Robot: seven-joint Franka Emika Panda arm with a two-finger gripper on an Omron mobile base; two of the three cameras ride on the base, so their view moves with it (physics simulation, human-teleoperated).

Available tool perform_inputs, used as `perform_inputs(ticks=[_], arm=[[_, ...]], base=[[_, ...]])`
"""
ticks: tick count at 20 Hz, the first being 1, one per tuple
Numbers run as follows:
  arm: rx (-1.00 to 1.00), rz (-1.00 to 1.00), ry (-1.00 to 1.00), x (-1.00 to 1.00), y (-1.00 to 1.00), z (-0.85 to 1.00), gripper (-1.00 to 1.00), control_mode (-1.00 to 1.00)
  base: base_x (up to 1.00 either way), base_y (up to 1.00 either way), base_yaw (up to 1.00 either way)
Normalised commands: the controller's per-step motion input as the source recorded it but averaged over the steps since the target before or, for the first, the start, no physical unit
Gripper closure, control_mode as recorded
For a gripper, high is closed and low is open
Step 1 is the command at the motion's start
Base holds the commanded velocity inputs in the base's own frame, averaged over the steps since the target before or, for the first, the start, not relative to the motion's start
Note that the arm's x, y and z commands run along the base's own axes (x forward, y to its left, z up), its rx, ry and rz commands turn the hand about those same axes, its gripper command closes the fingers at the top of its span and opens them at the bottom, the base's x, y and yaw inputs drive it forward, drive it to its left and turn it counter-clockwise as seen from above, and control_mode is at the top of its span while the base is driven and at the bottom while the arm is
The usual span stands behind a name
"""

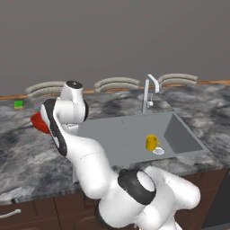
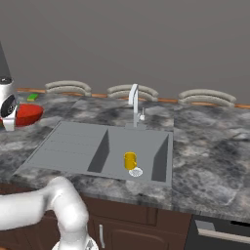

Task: Pick the mug and place it in the sink. Pick the bowl and place it in the open cabinet and then close the cabinet.

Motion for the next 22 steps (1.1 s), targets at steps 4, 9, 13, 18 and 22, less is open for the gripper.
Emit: perform_inputs(ticks=[4, 9, 13, 18, 22], arm=[[-0.02, -0.15, -0.08, -0.7, -0.7, 0.98, 1.0, -1.0], [0.01, -0.15, 0.03, -0.58, -0.8, 0.54, 1.0, -1.0], [0.01, -0.12, 0.15, -0.36, -0.82, 0.17, 1.0, -1.0], [0.0, -0.09, 0.11, -0.26, -0.79, 0.15, 1.0, -1.0], [-0.06, -0.04, 0.0, -0.07, -0.66, 0.19, 1.0, -1.0]], base=[[0.0, 0.0, 0.0], [0.0, 0.0, 0.0], [0.0, 0.0, 0.0], [0.0, 0.0, 0.0], [0.0, 0.0, 0.0]])
